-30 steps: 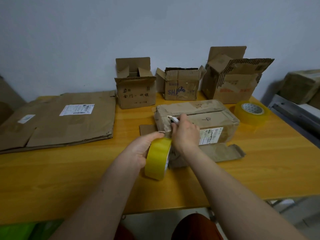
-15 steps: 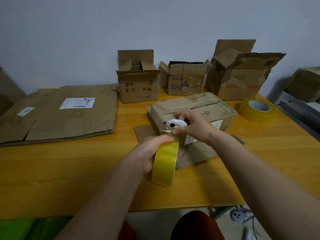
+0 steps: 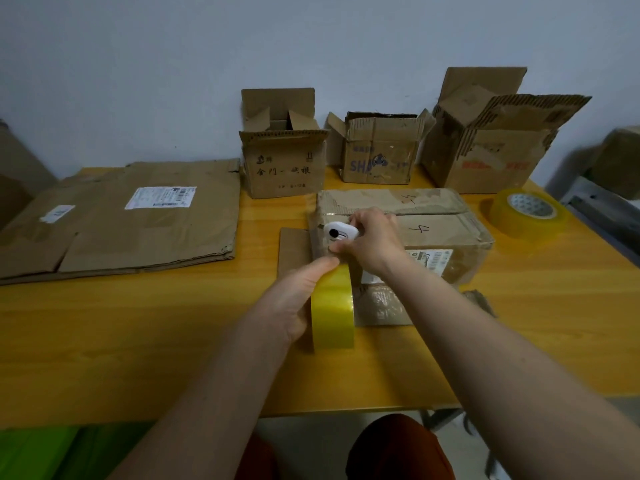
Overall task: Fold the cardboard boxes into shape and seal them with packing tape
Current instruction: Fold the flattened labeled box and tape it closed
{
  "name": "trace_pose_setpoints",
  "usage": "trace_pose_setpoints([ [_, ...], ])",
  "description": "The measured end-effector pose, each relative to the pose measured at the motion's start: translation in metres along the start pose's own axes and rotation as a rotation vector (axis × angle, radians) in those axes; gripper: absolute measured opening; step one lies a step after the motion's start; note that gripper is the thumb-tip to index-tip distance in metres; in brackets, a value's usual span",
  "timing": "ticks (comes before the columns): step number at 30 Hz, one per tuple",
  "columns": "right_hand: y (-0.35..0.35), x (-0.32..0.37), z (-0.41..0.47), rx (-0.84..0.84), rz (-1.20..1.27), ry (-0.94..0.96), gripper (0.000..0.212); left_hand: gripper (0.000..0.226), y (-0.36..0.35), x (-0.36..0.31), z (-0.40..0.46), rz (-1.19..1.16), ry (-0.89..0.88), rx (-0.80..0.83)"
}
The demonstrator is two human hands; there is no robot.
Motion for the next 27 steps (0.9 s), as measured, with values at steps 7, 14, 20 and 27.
trace_pose_setpoints([
  [7, 0.000, -0.003, -0.003, -0.046, 0.093, -0.036, 0.032, 0.031, 0.002, 0.011, -0.004, 0.052, 0.088, -0.030],
  [14, 0.018, -0.006, -0.016, 0.080, 0.469, -0.044, 0.017, 0.010, 0.004, 0.004, -0.002, -0.031, 0.026, -0.157],
  [20, 0.029, 0.010, -0.035, 0.141, 0.119, 0.305, 0.013, 0.016, 0.016, 0.006, 0.005, 0.025, 0.010, -0.302],
  [27, 0.031, 0.022, -0.044, 0.097, -0.104, 0.514, 0.015, 0.014, 0.018, -0.006, 0.009, 0.092, -0.115, -0.316],
])
Point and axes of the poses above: each hand's wrist, its own z-axis towards the middle knuckle, its own y-axis out of the back of the hand, x = y × z, the point moved 7 cm from there along z, towards the middle knuckle, and after that the axes turned 8 degrees about -x, right-handed, at the moved point
